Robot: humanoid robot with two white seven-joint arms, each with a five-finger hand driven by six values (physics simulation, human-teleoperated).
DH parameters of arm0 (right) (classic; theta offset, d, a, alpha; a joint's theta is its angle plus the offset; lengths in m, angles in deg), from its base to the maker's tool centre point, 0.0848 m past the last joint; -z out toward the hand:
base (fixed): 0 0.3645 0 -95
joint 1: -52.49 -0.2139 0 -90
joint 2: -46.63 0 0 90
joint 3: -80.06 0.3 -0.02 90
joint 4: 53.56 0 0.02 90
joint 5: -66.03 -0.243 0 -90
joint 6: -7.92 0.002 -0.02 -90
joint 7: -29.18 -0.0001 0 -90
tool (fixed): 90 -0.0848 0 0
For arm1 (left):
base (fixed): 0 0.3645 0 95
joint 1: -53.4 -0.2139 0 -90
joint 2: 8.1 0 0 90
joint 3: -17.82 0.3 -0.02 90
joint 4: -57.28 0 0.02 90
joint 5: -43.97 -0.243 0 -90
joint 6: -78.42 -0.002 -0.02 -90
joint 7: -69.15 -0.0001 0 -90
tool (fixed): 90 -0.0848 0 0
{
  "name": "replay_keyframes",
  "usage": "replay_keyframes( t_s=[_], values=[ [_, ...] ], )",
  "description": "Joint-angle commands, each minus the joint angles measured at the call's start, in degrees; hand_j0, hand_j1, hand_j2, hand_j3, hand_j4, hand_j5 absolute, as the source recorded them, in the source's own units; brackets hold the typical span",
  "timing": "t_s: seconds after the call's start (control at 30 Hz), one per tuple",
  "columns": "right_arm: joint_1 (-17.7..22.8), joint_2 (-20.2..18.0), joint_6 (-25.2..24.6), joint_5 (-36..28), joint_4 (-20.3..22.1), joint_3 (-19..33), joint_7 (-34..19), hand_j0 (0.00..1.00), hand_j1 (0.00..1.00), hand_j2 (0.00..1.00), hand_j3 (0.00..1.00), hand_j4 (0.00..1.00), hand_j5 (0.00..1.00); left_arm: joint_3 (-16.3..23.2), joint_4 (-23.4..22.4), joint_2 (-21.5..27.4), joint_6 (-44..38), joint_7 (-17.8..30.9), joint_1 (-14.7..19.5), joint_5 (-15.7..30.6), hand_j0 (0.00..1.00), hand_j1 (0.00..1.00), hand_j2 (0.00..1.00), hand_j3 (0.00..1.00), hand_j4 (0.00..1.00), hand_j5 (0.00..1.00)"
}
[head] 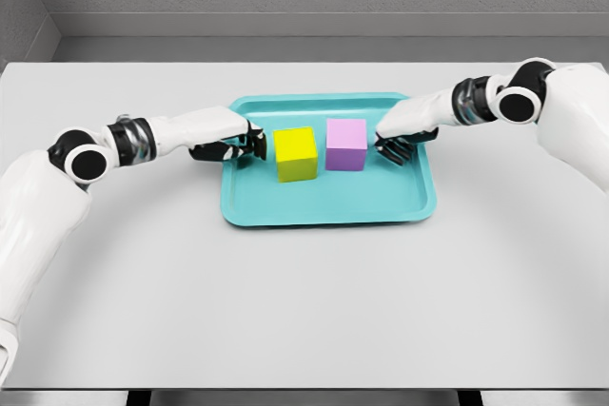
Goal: Push two cubes
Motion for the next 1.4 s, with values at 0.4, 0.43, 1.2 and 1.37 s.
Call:
replay_keyframes(
  t_s=[0.4, 0.43, 1.2, 1.37],
  values=[
    [-1.05, 2.59, -0.11, 3.94, -4.14, 0.28, 0.0, 0.12, 0.12, 0.12, 0.12, 0.12, 0.12, -0.28, -3.44, -3.9, -0.14, -0.02, 1.14, 0.05, 0.45, 0.45, 0.45, 0.45, 0.45, 0.45],
    [-1.14, 2.68, -0.11, 4.03, -4.14, 0.28, 0.0, 0.12, 0.12, 0.12, 0.12, 0.12, 0.12, -0.19, -3.97, -3.99, -0.14, -0.02, 1.14, -0.03, 0.45, 0.45, 0.45, 0.45, 0.45, 0.45],
    [-2.11, 5.4, -0.11, 5.87, -5.72, 0.37, 0.0, 0.12, 0.12, 0.12, 0.12, 0.12, 0.12, -1.6, -3.62, -2.58, -0.14, -0.02, 1.49, 0.67, 0.43, 0.43, 0.43, 0.43, 0.43, 0.43],
    [-2.29, 5.49, -0.11, 5.87, -5.72, 0.37, 0.0, 0.12, 0.12, 0.12, 0.12, 0.12, 0.12, -2.21, -1.33, -2.14, -0.14, -0.02, 1.32, 1.11, 0.43, 0.43, 0.43, 0.43, 0.43, 0.43]
  ],
)
